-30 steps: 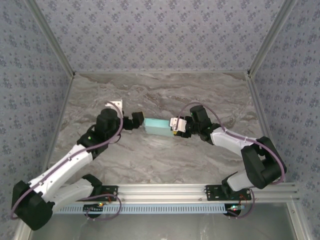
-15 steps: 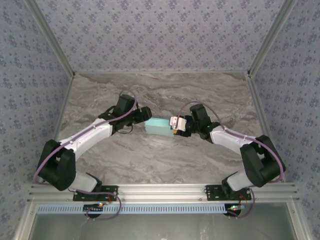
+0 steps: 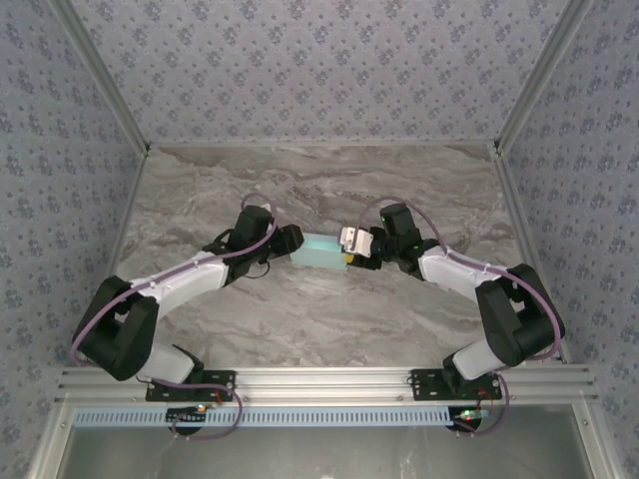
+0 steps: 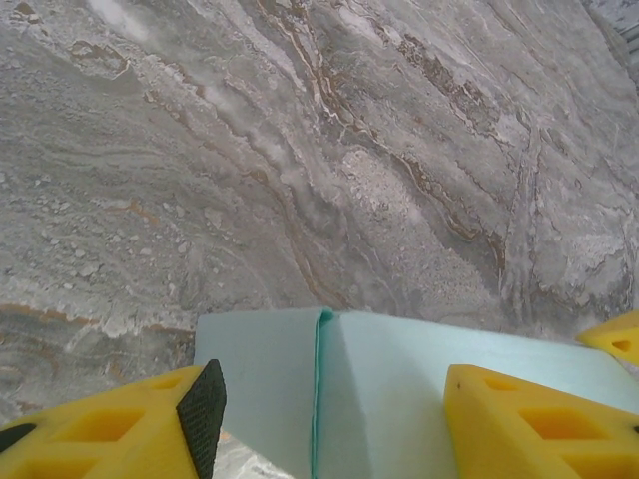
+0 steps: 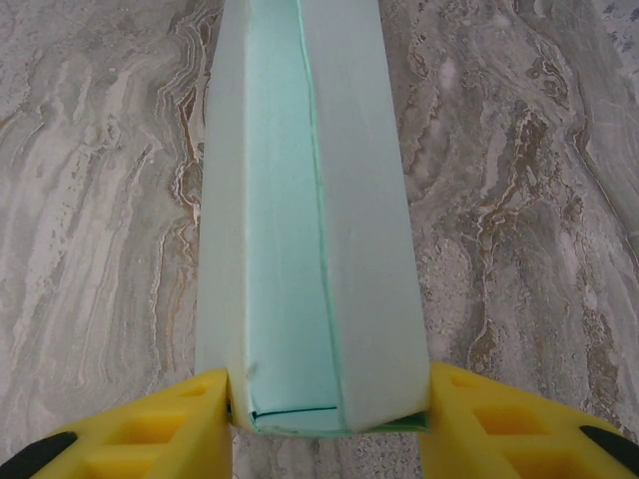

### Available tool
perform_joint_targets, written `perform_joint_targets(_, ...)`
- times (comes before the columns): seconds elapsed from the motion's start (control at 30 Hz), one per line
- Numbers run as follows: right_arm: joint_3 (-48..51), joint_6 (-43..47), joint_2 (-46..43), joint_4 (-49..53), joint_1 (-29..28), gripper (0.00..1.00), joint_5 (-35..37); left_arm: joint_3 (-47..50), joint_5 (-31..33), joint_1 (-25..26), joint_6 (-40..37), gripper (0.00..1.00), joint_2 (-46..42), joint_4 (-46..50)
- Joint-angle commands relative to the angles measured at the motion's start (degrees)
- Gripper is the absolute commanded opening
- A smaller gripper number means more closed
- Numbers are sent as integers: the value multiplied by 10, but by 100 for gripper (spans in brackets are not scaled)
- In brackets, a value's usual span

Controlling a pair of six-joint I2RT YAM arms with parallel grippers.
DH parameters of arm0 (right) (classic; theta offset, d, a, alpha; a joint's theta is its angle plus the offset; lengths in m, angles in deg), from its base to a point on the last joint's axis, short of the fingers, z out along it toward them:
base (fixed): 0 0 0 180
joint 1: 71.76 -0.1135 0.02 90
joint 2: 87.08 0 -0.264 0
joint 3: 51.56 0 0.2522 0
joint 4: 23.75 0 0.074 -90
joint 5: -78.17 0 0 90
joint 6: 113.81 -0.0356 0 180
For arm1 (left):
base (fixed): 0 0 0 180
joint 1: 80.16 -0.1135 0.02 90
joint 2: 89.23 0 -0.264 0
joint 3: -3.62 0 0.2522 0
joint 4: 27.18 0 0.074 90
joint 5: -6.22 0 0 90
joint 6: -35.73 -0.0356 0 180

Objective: Fold the paper box

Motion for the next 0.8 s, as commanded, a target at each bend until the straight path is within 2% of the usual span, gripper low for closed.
perform_joint_targets(0.0, 12, -9, 17, 47, 11, 49, 17, 30, 28, 4, 8, 60, 44, 59)
perform_joint_targets(0.1, 17, -11, 6, 34, 12, 53, 6, 24, 41, 4, 12, 60, 55, 68)
perform_joint_targets(0.23, 25, -20, -24, 29, 15, 65, -18, 19, 72, 5, 16, 60, 61, 90)
perform_joint_targets(0.33, 29, -23, -54, 30, 17, 68, -25, 19, 83, 6, 17, 59, 64, 99)
perform_joint_targets(0.6, 50, -22, -137, 4, 22, 69, -117, 21, 89, 11, 19, 59, 71, 102)
perform_joint_targets(0.77, 26, 37, -98, 37, -5, 68, -91, 23, 88, 12, 20, 59, 71, 104)
